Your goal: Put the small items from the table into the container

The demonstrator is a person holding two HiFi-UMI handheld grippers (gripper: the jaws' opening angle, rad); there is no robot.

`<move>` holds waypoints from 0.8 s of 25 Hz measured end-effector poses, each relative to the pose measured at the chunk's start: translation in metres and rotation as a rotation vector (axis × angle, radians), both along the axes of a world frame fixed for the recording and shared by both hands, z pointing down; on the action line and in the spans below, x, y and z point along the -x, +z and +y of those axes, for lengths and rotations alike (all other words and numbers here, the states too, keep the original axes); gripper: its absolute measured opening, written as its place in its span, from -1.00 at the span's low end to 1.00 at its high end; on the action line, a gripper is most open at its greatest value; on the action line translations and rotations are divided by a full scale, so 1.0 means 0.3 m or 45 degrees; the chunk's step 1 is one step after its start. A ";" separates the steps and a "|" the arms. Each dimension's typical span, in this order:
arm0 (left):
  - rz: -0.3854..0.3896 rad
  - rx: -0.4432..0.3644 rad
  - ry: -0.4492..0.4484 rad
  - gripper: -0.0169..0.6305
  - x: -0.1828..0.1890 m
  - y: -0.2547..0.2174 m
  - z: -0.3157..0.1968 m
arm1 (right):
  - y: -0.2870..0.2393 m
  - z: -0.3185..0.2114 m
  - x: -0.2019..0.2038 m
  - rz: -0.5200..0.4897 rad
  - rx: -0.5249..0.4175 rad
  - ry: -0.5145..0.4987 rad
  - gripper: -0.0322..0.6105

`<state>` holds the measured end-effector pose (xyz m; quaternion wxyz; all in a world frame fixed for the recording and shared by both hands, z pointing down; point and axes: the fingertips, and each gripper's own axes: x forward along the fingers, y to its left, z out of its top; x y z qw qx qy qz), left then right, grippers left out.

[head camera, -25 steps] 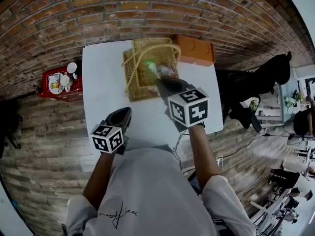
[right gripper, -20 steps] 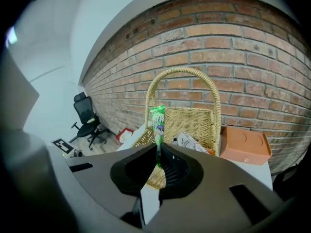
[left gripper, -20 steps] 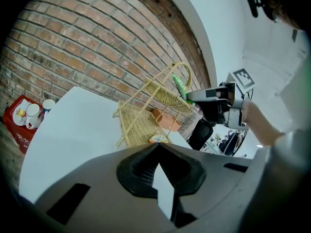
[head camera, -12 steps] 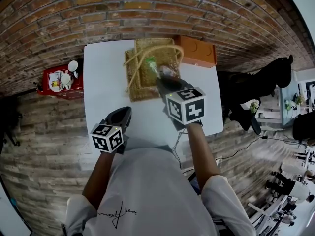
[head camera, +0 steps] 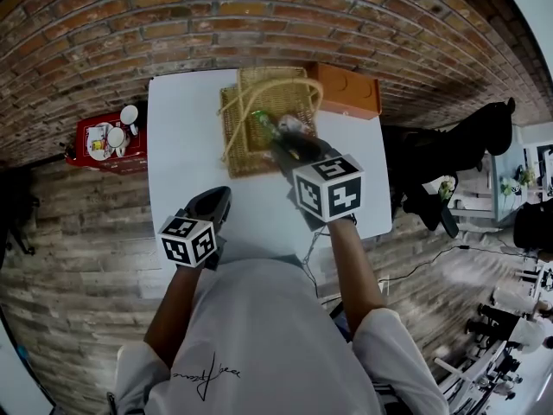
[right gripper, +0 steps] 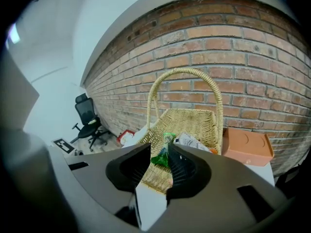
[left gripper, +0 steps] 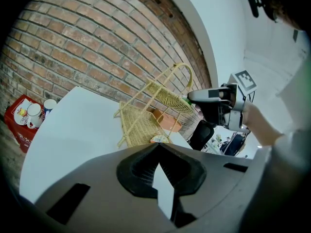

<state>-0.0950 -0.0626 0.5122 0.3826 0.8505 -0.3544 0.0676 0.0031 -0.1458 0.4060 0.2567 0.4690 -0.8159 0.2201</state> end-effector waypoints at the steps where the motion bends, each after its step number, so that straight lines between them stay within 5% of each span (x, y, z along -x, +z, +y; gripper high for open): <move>1: 0.002 0.001 -0.001 -0.92 0.000 -0.001 0.000 | -0.005 0.001 -0.001 -0.003 -0.007 0.003 -0.56; 20: 0.007 -0.034 0.012 -0.92 -0.001 -0.038 0.036 | -0.088 0.162 -0.003 -0.040 -0.161 -0.016 -0.81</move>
